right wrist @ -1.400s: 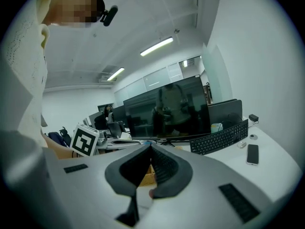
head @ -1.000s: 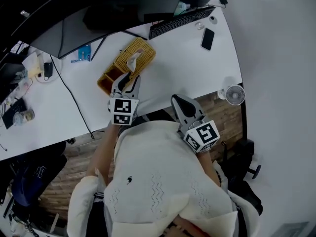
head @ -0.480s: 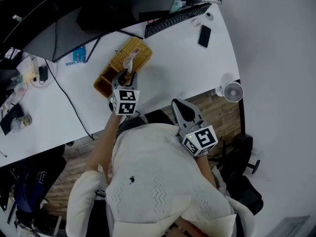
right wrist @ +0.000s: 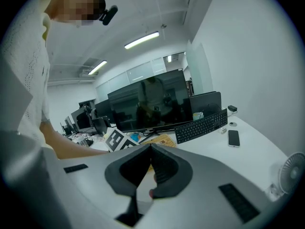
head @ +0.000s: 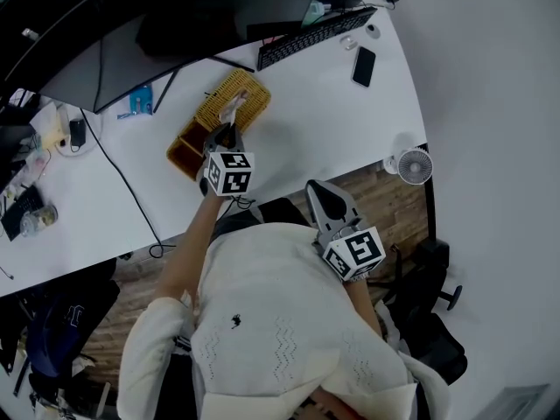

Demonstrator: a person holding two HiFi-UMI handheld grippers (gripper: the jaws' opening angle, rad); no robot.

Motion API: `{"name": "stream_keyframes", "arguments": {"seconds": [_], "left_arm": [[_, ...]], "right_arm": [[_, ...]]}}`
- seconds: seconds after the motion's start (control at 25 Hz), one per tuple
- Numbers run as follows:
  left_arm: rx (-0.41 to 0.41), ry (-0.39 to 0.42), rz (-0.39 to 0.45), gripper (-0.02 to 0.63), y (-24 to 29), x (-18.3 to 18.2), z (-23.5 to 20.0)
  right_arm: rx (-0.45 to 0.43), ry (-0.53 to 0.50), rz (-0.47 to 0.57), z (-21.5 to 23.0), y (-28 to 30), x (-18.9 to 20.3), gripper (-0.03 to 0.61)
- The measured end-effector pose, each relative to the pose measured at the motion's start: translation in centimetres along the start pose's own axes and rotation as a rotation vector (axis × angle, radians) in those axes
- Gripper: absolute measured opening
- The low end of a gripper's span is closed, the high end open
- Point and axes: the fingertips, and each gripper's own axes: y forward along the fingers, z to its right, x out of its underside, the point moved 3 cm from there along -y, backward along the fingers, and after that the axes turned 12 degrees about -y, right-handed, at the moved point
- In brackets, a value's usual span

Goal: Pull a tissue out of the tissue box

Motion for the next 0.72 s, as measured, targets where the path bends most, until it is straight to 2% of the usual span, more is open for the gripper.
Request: {"name": "stream_keyframes", "arguments": {"seconds": [0.28,0.72], "left_arm": [[0.024,-0.005,0.037,0.014,-0.3,-0.3,0.4],[0.012,0.006,0.103,0.014,-0.6,-1.9,0.6]], "right_arm": [[-0.01,0.001,-0.013,-0.2,0.3,0.4,0.002],[-0.027,-0.015,-0.022,0.1,0.6,0.3,0.002]]}}
